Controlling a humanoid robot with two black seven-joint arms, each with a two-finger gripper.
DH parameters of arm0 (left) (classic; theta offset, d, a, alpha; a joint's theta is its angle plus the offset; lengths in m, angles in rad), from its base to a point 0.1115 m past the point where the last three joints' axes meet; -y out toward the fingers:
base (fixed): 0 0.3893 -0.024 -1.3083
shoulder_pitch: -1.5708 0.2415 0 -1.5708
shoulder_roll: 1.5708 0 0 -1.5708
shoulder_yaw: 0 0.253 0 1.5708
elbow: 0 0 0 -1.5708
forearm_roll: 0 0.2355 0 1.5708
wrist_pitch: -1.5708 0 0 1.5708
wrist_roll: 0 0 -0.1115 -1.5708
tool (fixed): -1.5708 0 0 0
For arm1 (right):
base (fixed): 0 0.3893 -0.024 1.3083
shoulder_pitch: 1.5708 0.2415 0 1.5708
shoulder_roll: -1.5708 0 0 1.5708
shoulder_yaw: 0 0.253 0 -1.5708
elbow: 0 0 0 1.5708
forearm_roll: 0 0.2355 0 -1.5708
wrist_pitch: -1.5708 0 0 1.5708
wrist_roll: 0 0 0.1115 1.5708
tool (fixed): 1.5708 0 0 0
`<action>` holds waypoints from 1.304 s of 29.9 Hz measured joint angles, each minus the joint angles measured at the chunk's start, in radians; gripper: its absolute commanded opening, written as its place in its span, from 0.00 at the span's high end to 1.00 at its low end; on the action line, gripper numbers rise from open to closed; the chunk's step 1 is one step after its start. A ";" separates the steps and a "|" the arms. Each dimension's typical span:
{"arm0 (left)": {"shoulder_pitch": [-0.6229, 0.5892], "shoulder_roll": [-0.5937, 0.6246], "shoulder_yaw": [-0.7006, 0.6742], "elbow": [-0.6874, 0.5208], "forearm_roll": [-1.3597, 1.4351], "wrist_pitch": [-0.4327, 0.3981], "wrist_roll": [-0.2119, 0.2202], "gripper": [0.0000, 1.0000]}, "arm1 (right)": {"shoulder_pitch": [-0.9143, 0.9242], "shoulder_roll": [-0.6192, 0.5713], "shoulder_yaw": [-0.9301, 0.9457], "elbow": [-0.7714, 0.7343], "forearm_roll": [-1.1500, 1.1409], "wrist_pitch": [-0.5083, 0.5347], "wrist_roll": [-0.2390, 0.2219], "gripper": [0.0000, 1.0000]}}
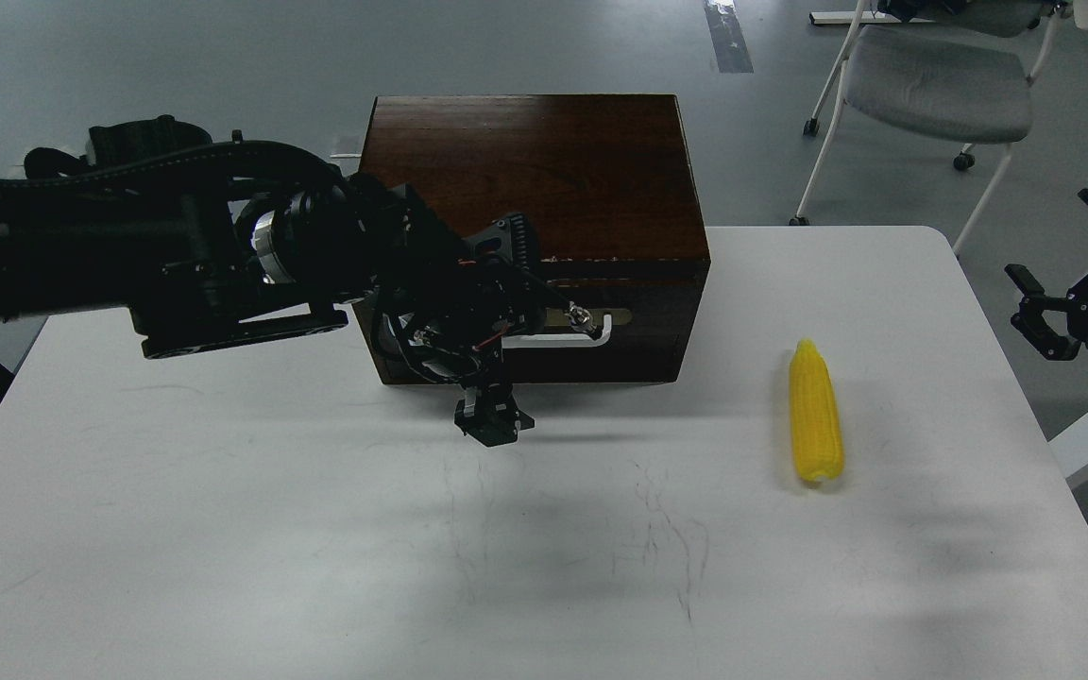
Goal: Put corn in drawer with both arms
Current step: 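Pull the drawer open toward the robot with the left gripper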
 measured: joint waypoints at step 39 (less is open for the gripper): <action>0.004 0.099 -0.006 -0.248 -0.019 0.000 0.001 0.02 | -0.002 0.001 -0.002 -0.001 0.000 0.000 0.000 0.00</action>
